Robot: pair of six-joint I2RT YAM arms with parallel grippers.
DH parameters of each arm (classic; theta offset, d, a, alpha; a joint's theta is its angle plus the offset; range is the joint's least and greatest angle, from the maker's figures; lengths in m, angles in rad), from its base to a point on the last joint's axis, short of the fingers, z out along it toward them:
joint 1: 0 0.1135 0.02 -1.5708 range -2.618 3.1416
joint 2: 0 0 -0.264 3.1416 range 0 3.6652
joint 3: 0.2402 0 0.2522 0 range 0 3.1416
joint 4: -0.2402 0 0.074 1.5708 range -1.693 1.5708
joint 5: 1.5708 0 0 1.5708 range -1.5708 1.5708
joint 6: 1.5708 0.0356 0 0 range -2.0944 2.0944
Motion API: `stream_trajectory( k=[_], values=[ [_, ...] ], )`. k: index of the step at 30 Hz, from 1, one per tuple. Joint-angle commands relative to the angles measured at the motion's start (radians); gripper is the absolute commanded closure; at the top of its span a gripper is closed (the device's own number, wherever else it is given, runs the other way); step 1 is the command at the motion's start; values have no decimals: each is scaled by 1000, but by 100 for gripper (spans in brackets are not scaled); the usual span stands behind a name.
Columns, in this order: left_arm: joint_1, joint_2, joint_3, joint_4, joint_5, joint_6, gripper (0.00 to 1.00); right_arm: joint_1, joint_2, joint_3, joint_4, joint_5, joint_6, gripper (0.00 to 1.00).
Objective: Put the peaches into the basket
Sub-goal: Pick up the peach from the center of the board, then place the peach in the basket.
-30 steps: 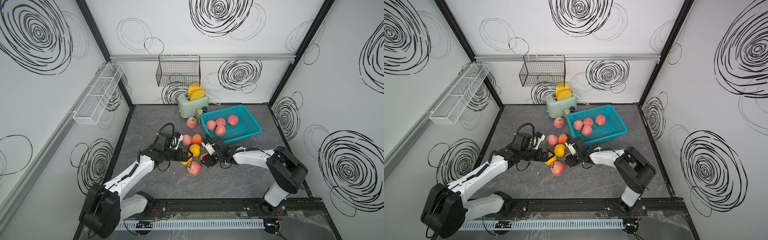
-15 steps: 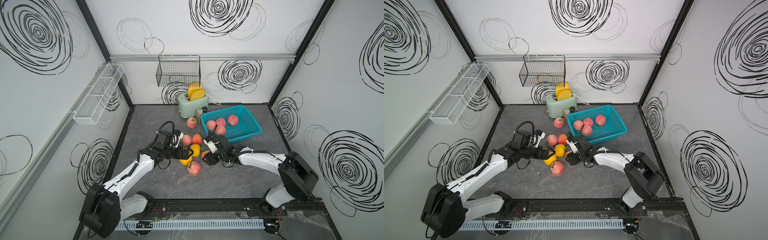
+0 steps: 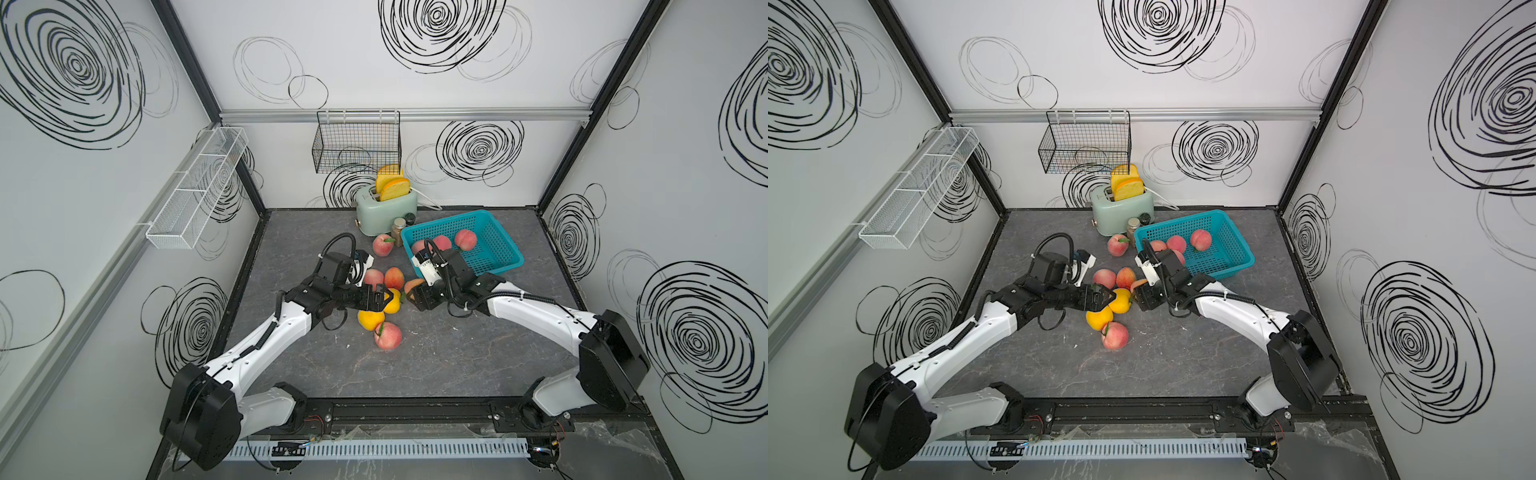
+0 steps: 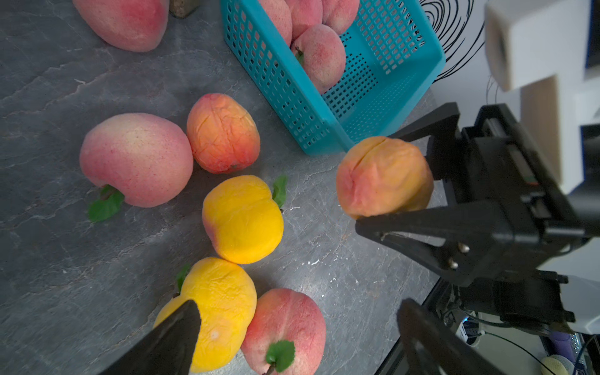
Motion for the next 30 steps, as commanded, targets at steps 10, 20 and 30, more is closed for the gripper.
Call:
stream_trajectory(
  k=[10, 20, 30],
  values=[
    [-28, 87, 126, 33, -27, 44, 2, -201, 32, 153, -88, -23, -81, 28],
    [-39, 177, 212, 53, -16, 73, 2, -361, 116, 201, -64, -45, -117, 28],
    [-50, 227, 243, 86, 2, 77, 2, -478, 205, 229, -32, -33, -135, 28]
  ],
)
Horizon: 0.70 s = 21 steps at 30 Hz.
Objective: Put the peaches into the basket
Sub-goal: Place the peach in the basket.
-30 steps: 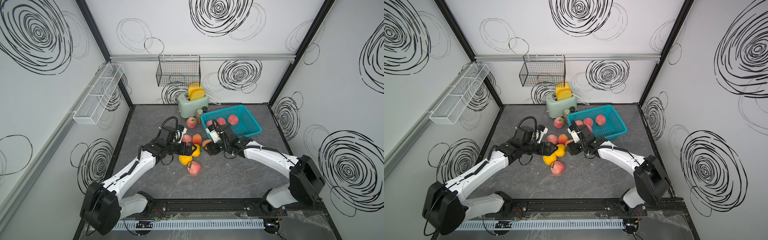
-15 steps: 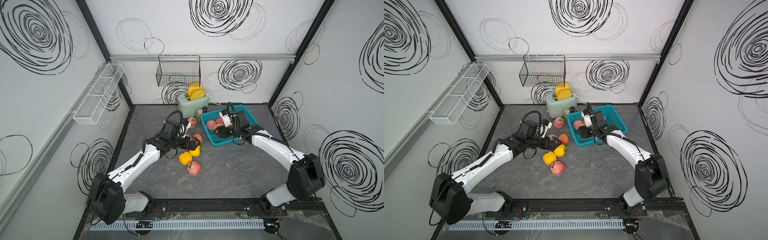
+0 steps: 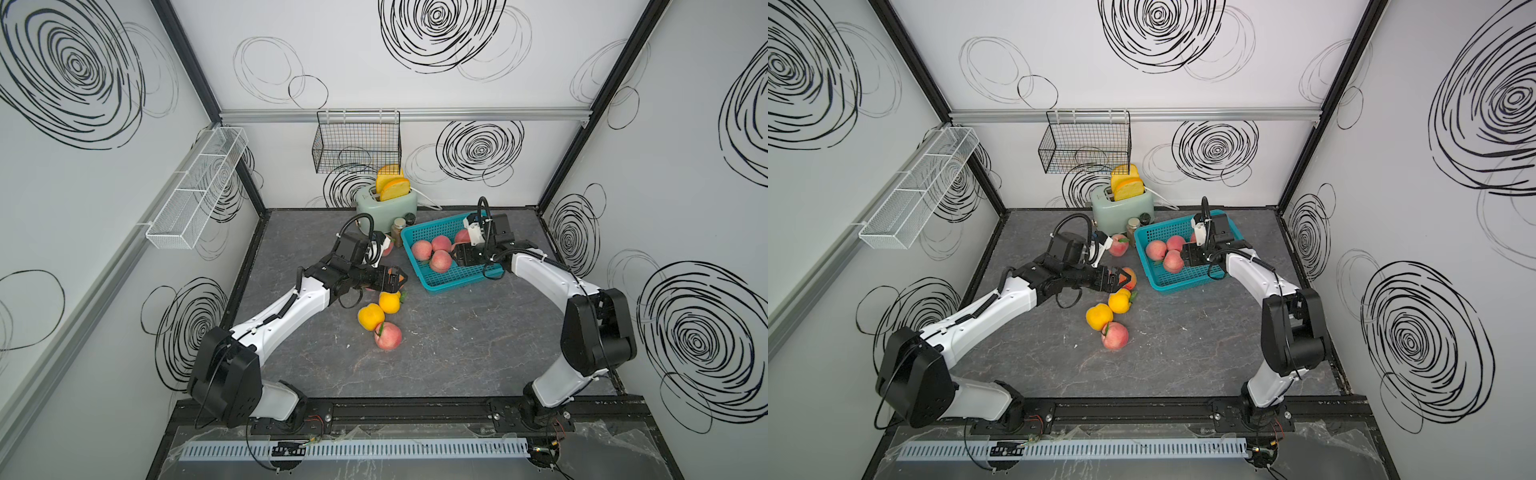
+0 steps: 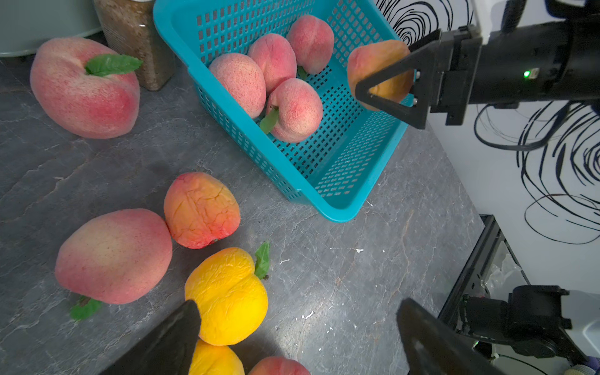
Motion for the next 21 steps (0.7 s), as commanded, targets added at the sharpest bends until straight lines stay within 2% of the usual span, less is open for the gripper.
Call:
stream_trajectory(
  k=[1, 11, 21],
  values=[
    [-9, 18, 38, 51, 16, 24, 2, -19, 32, 41, 24, -6, -28, 28],
    [-20, 29, 57, 109, 57, 23, 2, -41, 156, 114, 45, 0, -29, 28],
    [-20, 42, 73, 118, 64, 21, 2, -44, 218, 131, 50, 25, -30, 28]
  ],
)
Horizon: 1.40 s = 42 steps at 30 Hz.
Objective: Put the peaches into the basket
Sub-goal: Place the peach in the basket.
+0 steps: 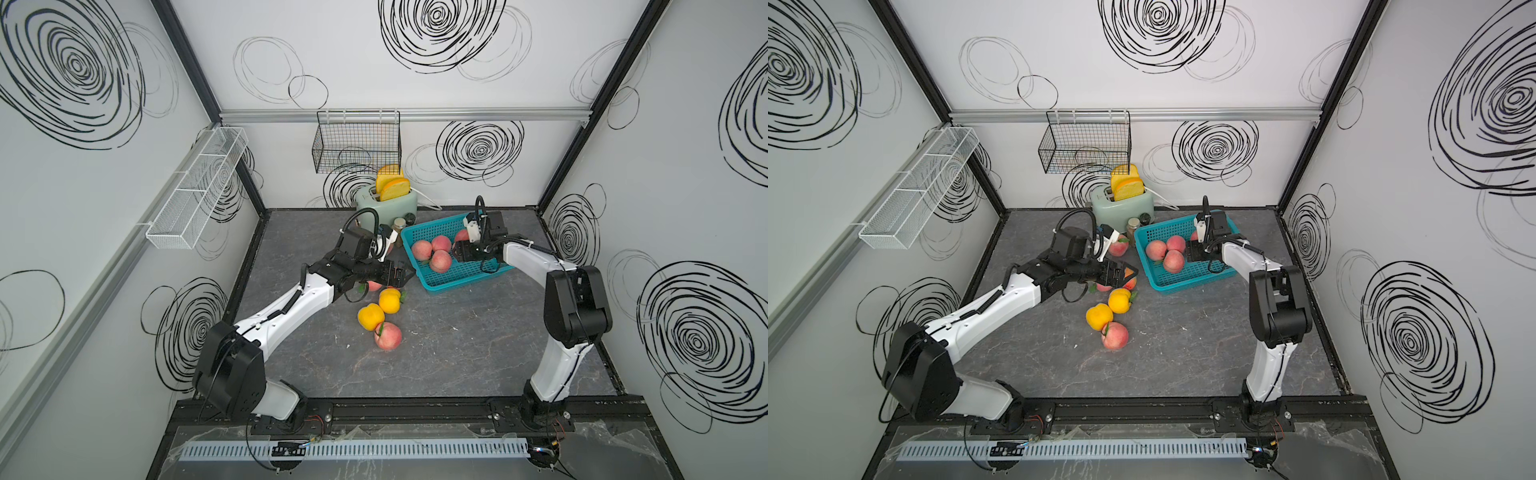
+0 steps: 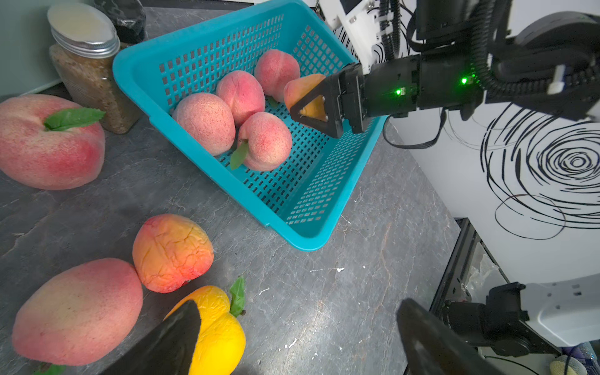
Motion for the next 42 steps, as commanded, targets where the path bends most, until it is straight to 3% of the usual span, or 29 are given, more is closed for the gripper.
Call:
stream_trajectory(
  k=[1, 24, 42],
  values=[
    [-5, 11, 29, 43, 16, 19, 2, -8, 22, 22, 13, -1, -14, 28],
    [-9, 12, 26, 40, 13, 15, 2, -34, 95, 16, 44, -54, 14, 26],
    [-8, -1, 20, 40, 17, 15, 2, -23, 99, 26, 33, -39, 12, 17]
  ],
)
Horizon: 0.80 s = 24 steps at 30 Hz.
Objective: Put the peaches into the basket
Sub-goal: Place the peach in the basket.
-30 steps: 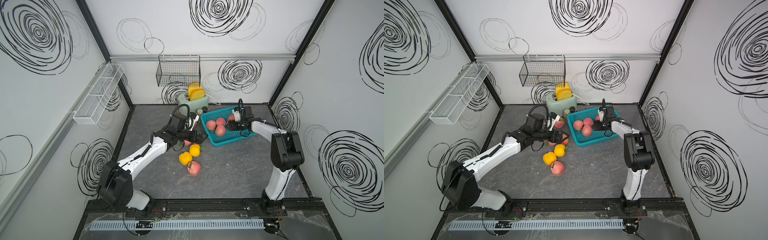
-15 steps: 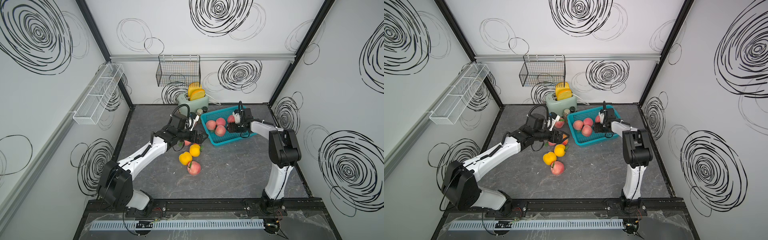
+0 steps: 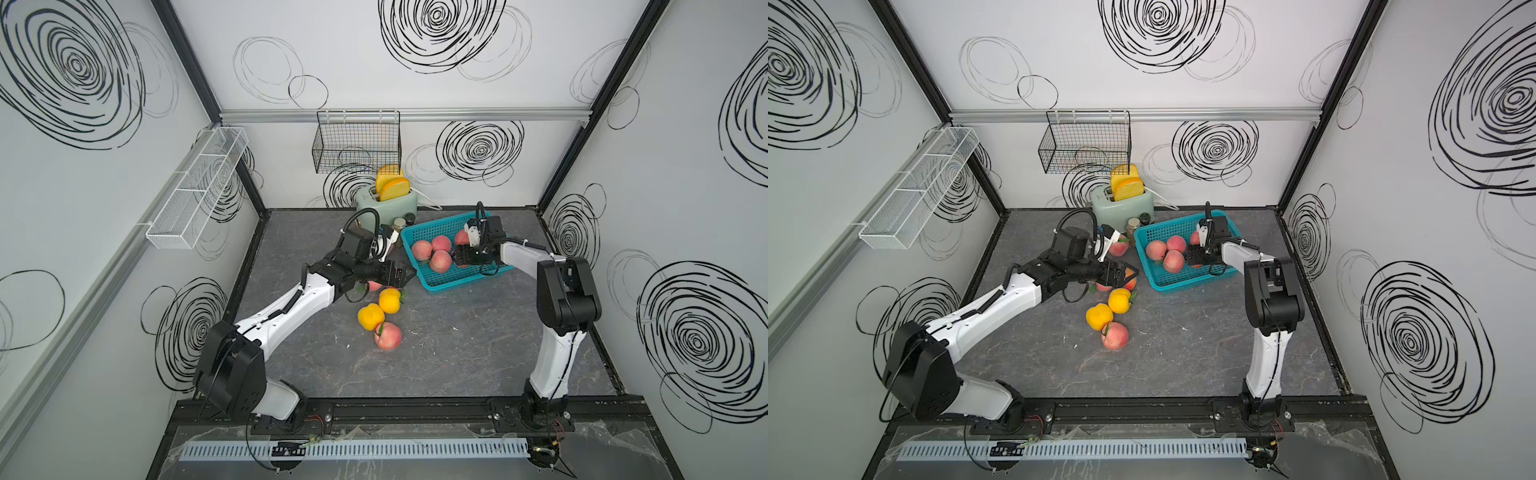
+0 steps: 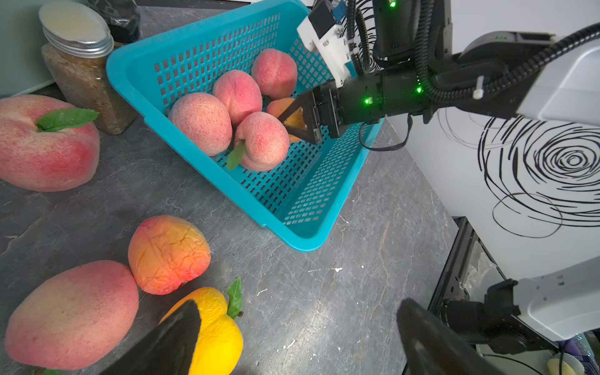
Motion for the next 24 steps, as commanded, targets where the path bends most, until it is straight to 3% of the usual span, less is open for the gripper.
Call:
stream_trajectory(
  k=[1, 24],
  values=[
    [-3, -5, 20, 39, 13, 14, 2, 9, -11, 17, -8, 3, -8, 17],
    [-1, -114, -54, -54, -72, -16, 2, 61, -262, -18, -95, 61, -21, 15]
  ],
)
